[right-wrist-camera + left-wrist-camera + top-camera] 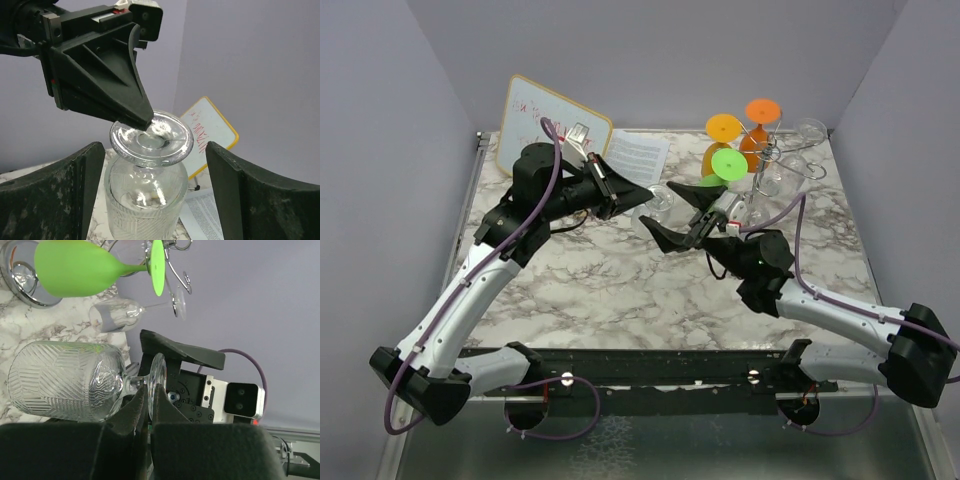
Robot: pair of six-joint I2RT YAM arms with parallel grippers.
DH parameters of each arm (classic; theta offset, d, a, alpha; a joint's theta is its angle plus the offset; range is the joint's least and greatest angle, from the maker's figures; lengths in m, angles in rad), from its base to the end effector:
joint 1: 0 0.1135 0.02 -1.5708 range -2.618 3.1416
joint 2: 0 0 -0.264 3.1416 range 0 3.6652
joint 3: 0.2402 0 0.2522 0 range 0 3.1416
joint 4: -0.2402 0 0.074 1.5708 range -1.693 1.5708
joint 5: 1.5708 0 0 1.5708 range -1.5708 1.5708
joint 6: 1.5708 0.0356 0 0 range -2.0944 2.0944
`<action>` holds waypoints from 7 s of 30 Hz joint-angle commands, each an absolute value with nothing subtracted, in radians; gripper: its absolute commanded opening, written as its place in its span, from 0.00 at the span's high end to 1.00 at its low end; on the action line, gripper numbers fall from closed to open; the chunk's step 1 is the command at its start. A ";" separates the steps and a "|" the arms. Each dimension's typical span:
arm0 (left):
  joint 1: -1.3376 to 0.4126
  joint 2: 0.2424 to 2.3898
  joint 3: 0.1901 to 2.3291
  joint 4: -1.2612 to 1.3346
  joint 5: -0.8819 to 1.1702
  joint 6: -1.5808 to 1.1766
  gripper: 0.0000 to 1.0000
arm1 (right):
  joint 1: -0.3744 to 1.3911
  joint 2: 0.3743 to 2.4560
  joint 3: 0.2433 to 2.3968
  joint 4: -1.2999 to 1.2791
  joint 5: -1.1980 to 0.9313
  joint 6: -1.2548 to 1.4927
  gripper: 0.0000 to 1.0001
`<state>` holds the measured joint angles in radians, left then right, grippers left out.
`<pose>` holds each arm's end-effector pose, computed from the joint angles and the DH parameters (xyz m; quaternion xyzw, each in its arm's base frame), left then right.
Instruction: Place the wine glass upside down on the wine glass rack
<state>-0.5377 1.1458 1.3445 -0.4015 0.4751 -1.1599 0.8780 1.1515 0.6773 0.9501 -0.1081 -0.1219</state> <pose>0.2003 -0.1384 0.4399 -0.0890 0.7626 -0.5815 0.2690 0.1600 0.1987 0.3463 -0.2896 0.4340 0.3408 0.7820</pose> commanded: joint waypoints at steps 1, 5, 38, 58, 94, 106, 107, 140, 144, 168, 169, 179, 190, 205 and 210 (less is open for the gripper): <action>-0.514 1.094 1.314 -0.273 0.543 -1.274 1.00 | 0.884 1.149 0.668 0.986 -0.136 -0.107 0.11; -0.509 1.089 1.290 -0.225 0.563 -1.319 1.00 | 0.884 1.167 0.660 0.987 -0.120 -0.102 0.00; -0.499 1.059 1.224 -0.094 0.624 -1.445 1.00 | 0.884 1.208 0.555 1.158 -0.044 -0.003 0.09; -0.495 1.043 1.187 -0.065 0.607 -1.447 0.81 | 0.884 1.115 0.537 1.114 -0.021 -0.014 0.98; -0.494 1.017 1.185 -0.344 0.308 -0.927 0.01 | 0.883 0.329 0.309 0.478 0.478 -0.147 0.99; -0.494 1.023 1.162 -0.354 0.276 -0.905 0.01 | 0.883 0.246 0.286 0.481 0.763 -0.225 0.99; -0.494 1.025 1.162 -0.356 0.272 -0.902 0.01 | 0.884 0.250 0.285 0.495 0.790 -0.237 0.99; -0.495 0.992 1.158 -0.283 0.246 -0.783 0.01 | 0.846 0.438 0.330 0.650 1.083 -0.414 0.99; -0.495 0.990 1.154 -0.285 0.243 -0.782 0.01 | 0.774 0.468 0.363 0.562 1.061 -0.332 0.99; -0.495 0.971 1.150 -0.305 0.231 -0.764 0.01 | 0.230 0.674 0.389 0.582 0.550 -0.019 0.99; -0.495 0.968 1.150 -0.307 0.231 -0.763 0.01 | 0.220 0.676 0.387 0.588 0.528 -0.017 0.99; -0.495 0.965 1.147 -0.305 0.234 -0.761 0.01 | 0.133 0.750 0.422 0.622 0.291 0.064 0.99; -0.495 0.961 1.144 -0.308 0.230 -0.758 0.01 | 0.109 0.776 0.434 0.646 0.157 0.050 0.99; -0.495 0.969 1.143 -0.304 0.234 -0.762 0.01 | 0.106 0.730 0.408 0.646 0.070 0.019 0.99; -0.495 0.972 1.139 -0.296 0.242 -0.767 0.01 | 0.106 0.686 0.402 0.628 0.063 0.011 0.99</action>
